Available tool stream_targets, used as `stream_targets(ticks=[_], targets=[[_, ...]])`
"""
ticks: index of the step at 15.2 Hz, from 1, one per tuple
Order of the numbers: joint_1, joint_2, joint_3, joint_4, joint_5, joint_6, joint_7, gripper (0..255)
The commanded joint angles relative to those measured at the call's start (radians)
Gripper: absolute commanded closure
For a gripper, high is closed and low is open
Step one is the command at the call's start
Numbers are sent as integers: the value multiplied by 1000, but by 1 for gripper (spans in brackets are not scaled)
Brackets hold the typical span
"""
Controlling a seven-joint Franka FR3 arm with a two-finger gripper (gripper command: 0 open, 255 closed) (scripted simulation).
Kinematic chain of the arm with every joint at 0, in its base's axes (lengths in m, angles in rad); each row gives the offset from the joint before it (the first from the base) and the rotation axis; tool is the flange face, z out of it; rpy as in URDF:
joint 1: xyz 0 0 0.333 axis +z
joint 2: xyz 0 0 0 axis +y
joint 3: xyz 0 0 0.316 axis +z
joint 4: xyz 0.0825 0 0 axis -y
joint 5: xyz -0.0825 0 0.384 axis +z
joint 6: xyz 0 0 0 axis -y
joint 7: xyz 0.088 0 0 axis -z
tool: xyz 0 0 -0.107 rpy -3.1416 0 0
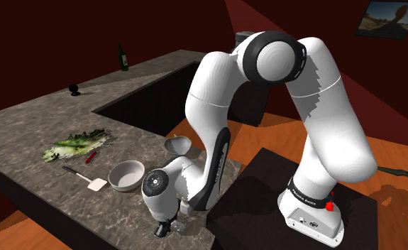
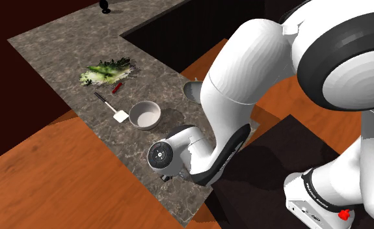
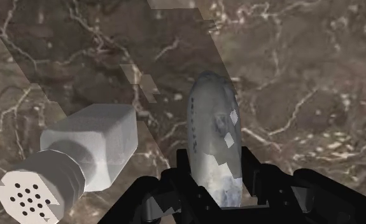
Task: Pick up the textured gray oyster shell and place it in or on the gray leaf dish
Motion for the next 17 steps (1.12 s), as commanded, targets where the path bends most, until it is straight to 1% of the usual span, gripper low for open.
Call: stream_targets(ticks=[1,9,17], targets=[[-7,-14,9,-7,11,-6,-9,255],[-64,-127,83,-61,104,-58,-89,255],[-121,-238,160,-100,215,-114,-179,255]])
